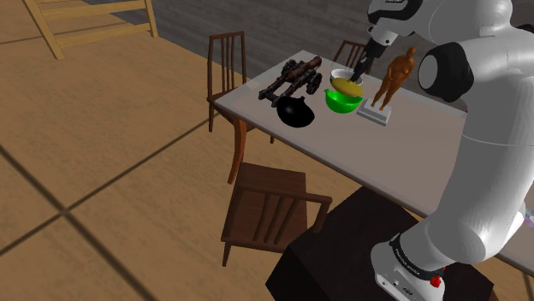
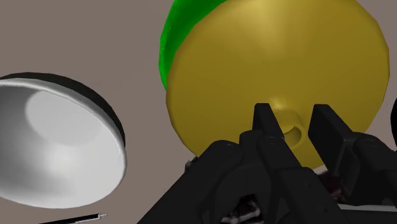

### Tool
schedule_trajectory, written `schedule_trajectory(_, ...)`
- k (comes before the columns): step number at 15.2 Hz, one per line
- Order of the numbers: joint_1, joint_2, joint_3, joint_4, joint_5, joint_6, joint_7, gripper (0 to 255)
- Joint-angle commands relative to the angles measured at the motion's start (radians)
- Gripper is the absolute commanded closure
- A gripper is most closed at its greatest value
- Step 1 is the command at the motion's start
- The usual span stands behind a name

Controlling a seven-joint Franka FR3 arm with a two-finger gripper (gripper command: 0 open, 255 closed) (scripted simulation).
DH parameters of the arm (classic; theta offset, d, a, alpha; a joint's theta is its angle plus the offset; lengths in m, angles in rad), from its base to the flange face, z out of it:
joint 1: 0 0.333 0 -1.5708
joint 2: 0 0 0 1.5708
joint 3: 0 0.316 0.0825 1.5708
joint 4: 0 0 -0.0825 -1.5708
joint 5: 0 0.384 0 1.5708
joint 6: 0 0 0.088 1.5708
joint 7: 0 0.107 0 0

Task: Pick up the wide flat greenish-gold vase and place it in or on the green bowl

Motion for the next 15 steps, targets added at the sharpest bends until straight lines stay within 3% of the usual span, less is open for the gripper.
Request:
schedule_trajectory(1,0.001,0.002,0.001,-0.012,0.002,0.014,-0.004,255)
schedule_trajectory(8,0.001,0.003,0.001,-0.012,0.002,0.014,-0.004,255)
schedule_trajectory(9,0.001,0.003,0.001,-0.012,0.002,0.014,-0.004,0)
schedule_trajectory(15,-0.006,-0.001,-0.002,0.017,-0.001,-0.016,0.0,0)
